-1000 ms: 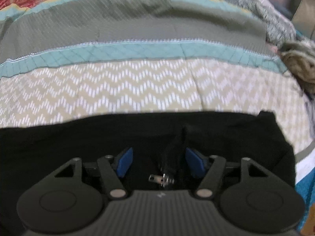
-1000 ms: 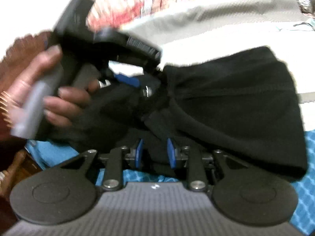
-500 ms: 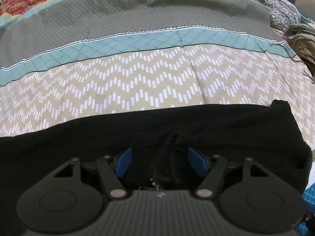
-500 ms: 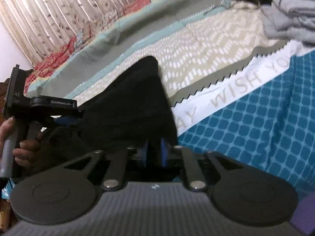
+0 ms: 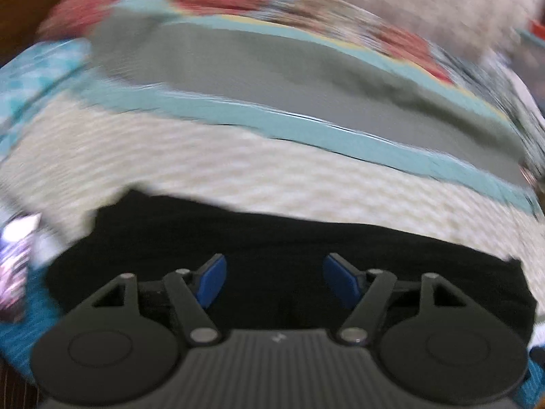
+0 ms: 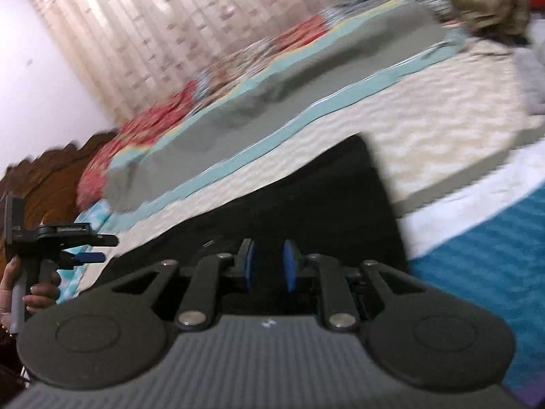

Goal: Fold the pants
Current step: 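Open both tools and release the black pants on the quilt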

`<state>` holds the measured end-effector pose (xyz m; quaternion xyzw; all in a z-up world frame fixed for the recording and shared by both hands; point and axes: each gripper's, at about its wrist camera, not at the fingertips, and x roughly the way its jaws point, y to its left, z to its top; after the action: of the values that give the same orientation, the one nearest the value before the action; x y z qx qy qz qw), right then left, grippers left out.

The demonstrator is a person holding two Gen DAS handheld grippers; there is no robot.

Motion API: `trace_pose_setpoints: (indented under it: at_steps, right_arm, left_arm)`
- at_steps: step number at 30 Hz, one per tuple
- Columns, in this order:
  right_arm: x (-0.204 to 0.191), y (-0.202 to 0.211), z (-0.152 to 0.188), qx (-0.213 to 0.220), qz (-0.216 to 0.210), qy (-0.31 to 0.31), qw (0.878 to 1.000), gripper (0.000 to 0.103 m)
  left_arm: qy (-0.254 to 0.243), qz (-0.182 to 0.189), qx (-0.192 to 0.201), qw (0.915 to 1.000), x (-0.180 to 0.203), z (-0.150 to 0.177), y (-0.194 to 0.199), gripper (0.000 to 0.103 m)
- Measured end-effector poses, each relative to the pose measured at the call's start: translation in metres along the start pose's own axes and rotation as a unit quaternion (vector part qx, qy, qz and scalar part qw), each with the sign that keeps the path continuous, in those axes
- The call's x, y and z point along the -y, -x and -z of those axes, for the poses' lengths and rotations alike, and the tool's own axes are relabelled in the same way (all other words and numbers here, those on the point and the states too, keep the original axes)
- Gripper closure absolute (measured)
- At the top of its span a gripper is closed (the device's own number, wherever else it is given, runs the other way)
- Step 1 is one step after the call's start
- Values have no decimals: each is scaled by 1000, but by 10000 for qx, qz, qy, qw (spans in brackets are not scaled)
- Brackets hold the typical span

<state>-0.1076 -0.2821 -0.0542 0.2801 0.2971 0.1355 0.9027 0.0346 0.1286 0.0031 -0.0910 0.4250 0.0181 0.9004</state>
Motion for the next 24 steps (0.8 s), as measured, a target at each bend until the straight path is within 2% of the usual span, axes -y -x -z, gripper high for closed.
trace_pose_setpoints:
  at_steps: [1, 4, 6, 9, 12, 15, 19, 22, 24]
  right_arm:
    - [-10, -10, 2, -141, -106, 76, 9998, 80]
    - [-47, -41, 10, -646, -440, 412, 9961, 80]
    - [-79, -62, 15, -965, -658, 742, 9904, 80]
    - [-129, -97, 19, -1383, -911, 1222, 9786, 80]
    - [-178, -133, 17, -1643, -1092, 1528, 9684, 80]
    - [-218, -169, 17, -1833, -1147, 1539, 9642, 80]
    - [-247, -219, 16, -2105, -1055, 977, 9670, 80]
    - [-257, -245, 22, -2275, -951, 621, 9671, 80]
    - [-261, -265, 34, -2583, -857, 447, 9612, 80]
  left_arm:
    - [249, -164, 68, 9995, -26, 4, 9, 28]
    - [891, -471, 222, 9947, -89, 18, 26, 25]
    - [1334, -464, 201, 9898, -123, 24, 31, 24]
    - [1902, -230, 113, 9814, -161, 34, 24, 24]
    - [2040, 76, 130, 9789, -177, 42, 14, 22]
    - [2134, 236, 48, 9767, -185, 44, -4, 17]
    - [2486, 590, -102, 9668, -201, 46, -28, 13]
    - [2540, 689, -41, 9647, -204, 43, -42, 9]
    - [2500, 729, -64, 9655, -202, 44, -51, 8]
